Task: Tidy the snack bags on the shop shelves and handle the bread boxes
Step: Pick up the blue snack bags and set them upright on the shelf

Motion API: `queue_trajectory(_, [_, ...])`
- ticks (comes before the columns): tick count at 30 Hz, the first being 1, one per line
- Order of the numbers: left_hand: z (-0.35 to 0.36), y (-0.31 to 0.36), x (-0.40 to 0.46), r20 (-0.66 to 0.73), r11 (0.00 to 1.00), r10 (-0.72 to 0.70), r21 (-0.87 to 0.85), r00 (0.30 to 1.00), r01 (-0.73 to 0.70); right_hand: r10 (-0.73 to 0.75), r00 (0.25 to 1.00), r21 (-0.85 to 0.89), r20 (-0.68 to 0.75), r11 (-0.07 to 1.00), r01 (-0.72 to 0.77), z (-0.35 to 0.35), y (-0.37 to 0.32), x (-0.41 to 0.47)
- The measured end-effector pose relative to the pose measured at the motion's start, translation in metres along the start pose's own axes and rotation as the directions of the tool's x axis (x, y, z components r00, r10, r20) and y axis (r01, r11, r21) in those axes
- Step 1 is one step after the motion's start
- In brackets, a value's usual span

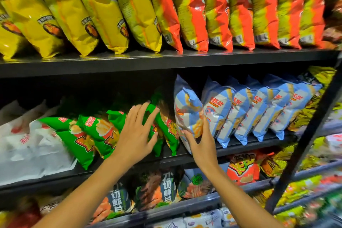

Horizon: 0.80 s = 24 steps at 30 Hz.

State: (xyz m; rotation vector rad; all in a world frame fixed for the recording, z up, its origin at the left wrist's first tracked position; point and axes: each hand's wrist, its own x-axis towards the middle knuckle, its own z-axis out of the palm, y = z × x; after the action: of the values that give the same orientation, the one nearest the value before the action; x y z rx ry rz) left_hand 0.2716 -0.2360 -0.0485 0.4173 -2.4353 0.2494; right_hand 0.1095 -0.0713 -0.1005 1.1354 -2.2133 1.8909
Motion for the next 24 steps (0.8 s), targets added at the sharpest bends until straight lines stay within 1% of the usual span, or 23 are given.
queue_trajectory(3, [-0.002, 0.001, 0.001, -0.002, 1.0, -0.002, -0.009, 1.0, 0.002, 0.031, 0.999, 0.031, -0.013, 0.999, -0.031, -0.009, -0.003, -0.016])
queue_trajectory(7, [-0.007, 0.01, 0.002, -0.005, 0.998, -0.02, -0.059, 1.0, 0.02, 0.005, 1.0, 0.038, -0.028, 0.999, -0.004, -0.022, -0.005, -0.024])
queue_trajectory(10, [-0.018, 0.026, -0.001, -0.091, 0.981, -0.02, -0.194, 0.996, 0.002, -0.013, 1.0, 0.051, -0.012, 0.999, 0.014, -0.033, -0.011, -0.028])
queue_trajectory(12, [-0.026, 0.049, -0.01, -0.152, 0.943, -0.025, -0.332, 0.988, -0.027, -0.039, 0.999, 0.068, -0.026, 0.997, 0.04, -0.039, -0.017, -0.036])
queue_trajectory(13, [-0.031, 0.064, -0.016, -0.144, 0.905, -0.05, -0.425, 0.988, -0.016, -0.058, 0.998, 0.068, -0.04, 0.996, 0.061, -0.042, -0.018, -0.041])
queue_trajectory(14, [-0.035, 0.081, -0.022, -0.107, 0.851, -0.085, -0.525, 0.991, 0.017, -0.081, 0.995, 0.07, -0.054, 0.994, 0.084, -0.044, -0.02, -0.046])
queue_trajectory(16, [-0.038, 0.114, -0.033, 0.015, 0.696, -0.156, -0.708, 0.988, 0.121, -0.101, 0.993, 0.106, -0.059, 0.989, 0.107, -0.048, -0.022, -0.056])
queue_trajectory(17, [-0.037, 0.128, -0.038, 0.078, 0.604, -0.186, -0.777, 0.979, 0.176, -0.098, 0.995, 0.139, -0.036, 0.985, 0.102, -0.049, -0.023, -0.062])
queue_trajectory(19, [-0.035, 0.153, -0.045, 0.147, 0.432, -0.24, -0.869, 0.959, 0.242, -0.112, 0.993, 0.162, 0.021, 0.981, 0.108, -0.052, -0.022, -0.077])
queue_trajectory(21, [-0.033, 0.168, -0.048, 0.161, 0.255, -0.321, -0.935, 0.933, 0.249, -0.156, 0.983, 0.137, 0.092, 0.98, 0.143, -0.056, -0.021, -0.092])
queue_trajectory(22, [-0.031, 0.171, -0.049, 0.16, 0.183, -0.376, -0.953, 0.913, 0.242, -0.213, 0.971, 0.109, 0.113, 0.974, 0.201, -0.058, -0.02, -0.098])
queue_trajectory(23, [-0.029, 0.172, -0.05, 0.152, 0.137, -0.442, -0.963, 0.884, 0.234, -0.297, 0.947, 0.067, 0.119, 0.955, 0.291, -0.059, -0.018, -0.103])
queue_trajectory(24, [-0.026, 0.172, -0.051, 0.141, 0.113, -0.51, -0.967, 0.849, 0.228, -0.384, 0.915, 0.022, 0.128, 0.923, 0.384, -0.062, -0.015, -0.108])
